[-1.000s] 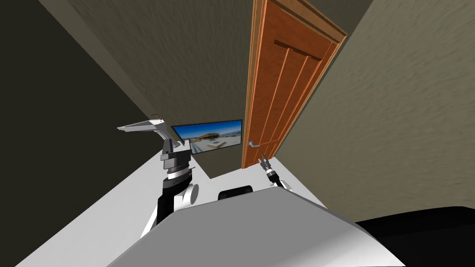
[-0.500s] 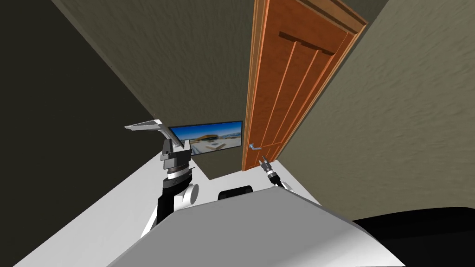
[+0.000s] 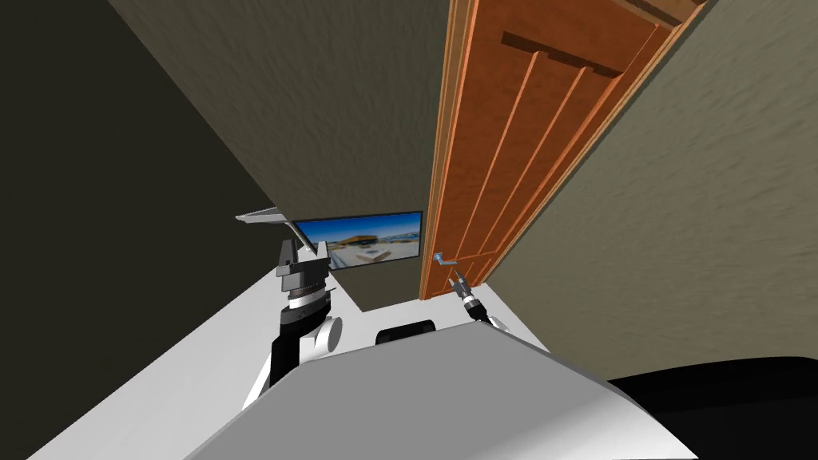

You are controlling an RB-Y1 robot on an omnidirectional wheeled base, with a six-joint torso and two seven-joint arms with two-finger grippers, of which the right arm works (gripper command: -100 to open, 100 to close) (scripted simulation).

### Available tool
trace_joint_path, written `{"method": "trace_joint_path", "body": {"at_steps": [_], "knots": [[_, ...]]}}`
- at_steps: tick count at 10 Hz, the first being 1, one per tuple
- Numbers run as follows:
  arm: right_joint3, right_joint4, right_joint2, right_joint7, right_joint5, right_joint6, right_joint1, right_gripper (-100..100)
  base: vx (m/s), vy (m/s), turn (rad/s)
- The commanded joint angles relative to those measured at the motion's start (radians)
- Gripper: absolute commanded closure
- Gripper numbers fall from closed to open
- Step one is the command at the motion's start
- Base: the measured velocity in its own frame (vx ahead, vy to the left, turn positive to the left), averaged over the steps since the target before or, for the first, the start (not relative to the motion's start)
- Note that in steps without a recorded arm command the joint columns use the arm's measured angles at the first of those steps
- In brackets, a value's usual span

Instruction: Pull the door open

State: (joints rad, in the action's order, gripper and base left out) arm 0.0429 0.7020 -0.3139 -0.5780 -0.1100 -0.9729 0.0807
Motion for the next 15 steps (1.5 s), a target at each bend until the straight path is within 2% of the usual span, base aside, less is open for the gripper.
{"method": "trace_joint_path", "body": {"at_steps": [1,7,9,10,15], "knots": [[0.006,-0.031,-0.006,-0.002,0.005,-0.021,-0.008,-100,0.134,0.017,0.045],[0.067,-0.108,-0.039,-0.009,0.055,-0.078,0.01,-100,0.146,0.019,0.164],[0.066,-0.099,-0.04,-0.012,0.053,-0.07,0.012,-100,0.079,-0.003,0.021],[0.066,-0.099,-0.04,-0.012,0.053,-0.07,0.012,100,0.0,0.0,0.0],[0.066,-0.099,-0.04,-0.012,0.053,-0.07,0.012,100,-0.008,0.0,0.002]]}}
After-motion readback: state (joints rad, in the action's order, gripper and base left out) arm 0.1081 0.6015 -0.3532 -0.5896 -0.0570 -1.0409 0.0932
